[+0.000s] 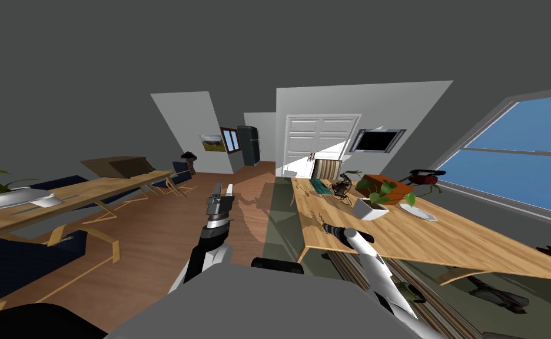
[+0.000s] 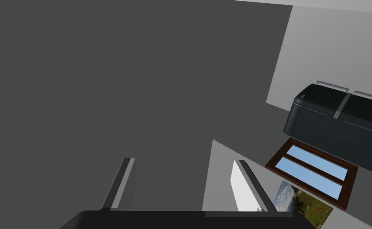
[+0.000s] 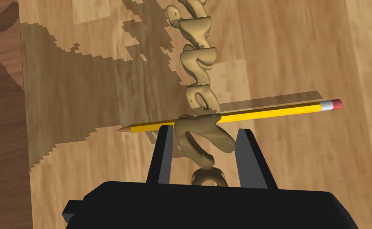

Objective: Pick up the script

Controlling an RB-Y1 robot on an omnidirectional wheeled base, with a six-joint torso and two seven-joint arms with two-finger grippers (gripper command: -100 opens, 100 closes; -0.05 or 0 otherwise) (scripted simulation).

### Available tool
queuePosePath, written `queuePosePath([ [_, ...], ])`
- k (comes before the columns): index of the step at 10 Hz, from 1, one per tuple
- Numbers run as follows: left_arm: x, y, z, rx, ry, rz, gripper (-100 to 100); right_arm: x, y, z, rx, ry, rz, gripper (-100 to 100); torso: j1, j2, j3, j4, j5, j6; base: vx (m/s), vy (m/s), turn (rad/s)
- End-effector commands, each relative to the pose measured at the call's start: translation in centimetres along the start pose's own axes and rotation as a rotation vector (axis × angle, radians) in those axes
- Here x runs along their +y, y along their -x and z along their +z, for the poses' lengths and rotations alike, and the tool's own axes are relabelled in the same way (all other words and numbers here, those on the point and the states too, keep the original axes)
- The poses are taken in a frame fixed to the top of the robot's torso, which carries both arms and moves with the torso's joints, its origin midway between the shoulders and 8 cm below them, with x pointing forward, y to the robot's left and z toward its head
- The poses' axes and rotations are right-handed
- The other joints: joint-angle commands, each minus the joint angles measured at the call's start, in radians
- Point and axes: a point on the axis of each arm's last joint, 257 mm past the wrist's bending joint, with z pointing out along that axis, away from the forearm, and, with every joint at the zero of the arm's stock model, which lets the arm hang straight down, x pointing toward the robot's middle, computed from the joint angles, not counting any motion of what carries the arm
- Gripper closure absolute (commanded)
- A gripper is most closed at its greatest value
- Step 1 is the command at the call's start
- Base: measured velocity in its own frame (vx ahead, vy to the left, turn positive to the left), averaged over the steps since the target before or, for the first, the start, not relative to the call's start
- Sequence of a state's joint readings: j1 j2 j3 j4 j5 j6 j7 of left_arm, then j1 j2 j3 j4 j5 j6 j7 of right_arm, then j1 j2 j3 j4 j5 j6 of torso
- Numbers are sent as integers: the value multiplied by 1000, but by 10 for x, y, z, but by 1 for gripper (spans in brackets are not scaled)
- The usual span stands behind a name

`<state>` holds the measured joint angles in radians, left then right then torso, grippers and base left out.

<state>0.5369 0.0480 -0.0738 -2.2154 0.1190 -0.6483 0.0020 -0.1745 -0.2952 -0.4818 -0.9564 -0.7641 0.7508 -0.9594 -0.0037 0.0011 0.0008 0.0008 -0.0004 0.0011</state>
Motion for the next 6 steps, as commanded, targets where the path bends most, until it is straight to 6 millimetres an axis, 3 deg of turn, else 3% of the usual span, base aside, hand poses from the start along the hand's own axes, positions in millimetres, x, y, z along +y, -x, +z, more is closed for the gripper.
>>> queuePosePath([
  [1, 0, 0, 0, 0, 0, 0, 0, -6, -2, 3, -3, -4, -7, 100, 0, 0, 0, 0, 0, 0, -26, -17, -40],
  [6, 0, 0, 0, 0, 0, 0, 0, -34, -13, 13, -5, -20, -21, 100, 0, 0, 0, 0, 0, 0, -24, -24, -55],
])
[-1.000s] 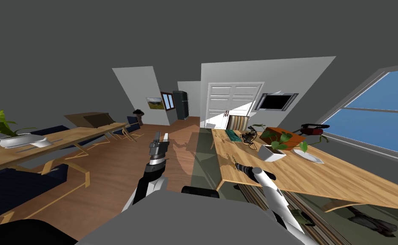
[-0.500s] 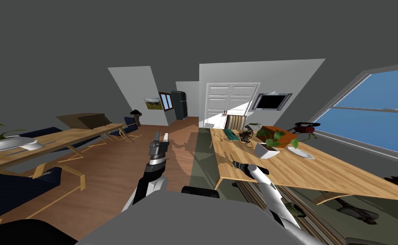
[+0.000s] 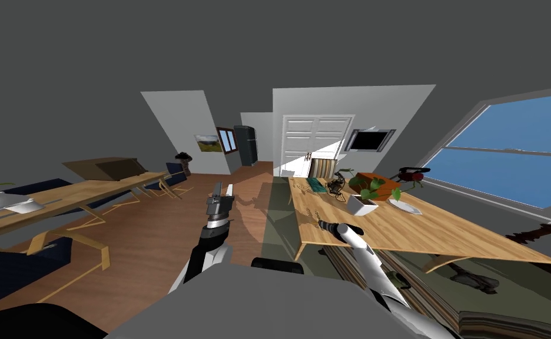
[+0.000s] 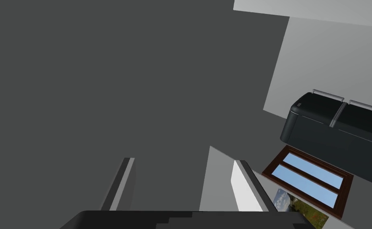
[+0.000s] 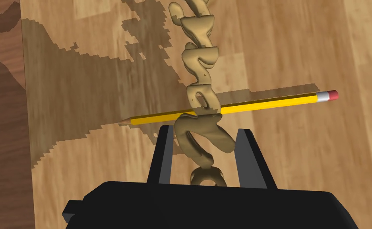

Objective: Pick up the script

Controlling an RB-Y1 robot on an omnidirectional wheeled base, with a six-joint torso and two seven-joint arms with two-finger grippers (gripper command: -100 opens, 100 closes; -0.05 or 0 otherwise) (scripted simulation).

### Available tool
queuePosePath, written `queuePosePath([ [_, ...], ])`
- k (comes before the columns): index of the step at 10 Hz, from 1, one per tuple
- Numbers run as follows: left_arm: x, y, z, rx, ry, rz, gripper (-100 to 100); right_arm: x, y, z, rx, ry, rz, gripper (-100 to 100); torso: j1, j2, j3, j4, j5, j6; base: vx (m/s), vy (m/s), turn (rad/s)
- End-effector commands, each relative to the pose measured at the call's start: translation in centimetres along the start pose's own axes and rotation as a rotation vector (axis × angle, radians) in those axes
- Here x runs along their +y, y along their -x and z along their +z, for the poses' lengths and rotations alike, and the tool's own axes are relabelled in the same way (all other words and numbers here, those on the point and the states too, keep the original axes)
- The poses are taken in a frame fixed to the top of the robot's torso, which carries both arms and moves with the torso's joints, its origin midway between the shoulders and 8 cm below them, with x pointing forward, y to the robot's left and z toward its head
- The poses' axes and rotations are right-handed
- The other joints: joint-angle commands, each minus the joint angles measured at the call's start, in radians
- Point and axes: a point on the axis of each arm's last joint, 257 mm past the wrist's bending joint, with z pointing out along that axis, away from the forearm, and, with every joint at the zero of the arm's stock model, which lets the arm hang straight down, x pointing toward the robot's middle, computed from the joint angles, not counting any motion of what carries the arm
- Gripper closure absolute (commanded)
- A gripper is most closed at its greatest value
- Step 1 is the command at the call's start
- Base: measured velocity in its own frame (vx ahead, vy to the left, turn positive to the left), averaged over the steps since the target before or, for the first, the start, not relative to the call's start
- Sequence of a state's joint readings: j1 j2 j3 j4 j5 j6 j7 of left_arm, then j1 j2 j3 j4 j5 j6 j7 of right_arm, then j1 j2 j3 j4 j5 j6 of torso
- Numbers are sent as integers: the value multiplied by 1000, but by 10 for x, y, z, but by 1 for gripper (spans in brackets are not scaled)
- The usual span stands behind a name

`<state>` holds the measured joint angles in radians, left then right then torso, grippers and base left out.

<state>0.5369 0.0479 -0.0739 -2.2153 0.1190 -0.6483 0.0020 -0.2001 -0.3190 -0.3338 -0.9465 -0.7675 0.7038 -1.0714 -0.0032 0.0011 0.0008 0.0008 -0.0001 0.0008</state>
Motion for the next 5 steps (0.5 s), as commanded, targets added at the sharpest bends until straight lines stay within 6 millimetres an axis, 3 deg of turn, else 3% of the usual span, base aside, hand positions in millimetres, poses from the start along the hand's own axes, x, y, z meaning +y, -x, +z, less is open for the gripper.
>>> queuePosePath([
  [1, 0, 0, 0, 0, 0, 0, 0, -7, -1, 1, -3, -5, -7, 100, 0, 0, 0, 0, 0, 0, -26, -18, -31],
  [4, 0, 0, 0, 0, 0, 0, 0, -15, -3, 3, -3, -9, -11, 100, 0, 0, 0, 0, 0, 0, -19, -19, -35],
  [5, 0, 0, 0, 0, 0, 0, 0, -15, -3, 4, -4, -10, -10, 0, 1, 0, 0, 0, 0, 0, 0, 0, 0],
])
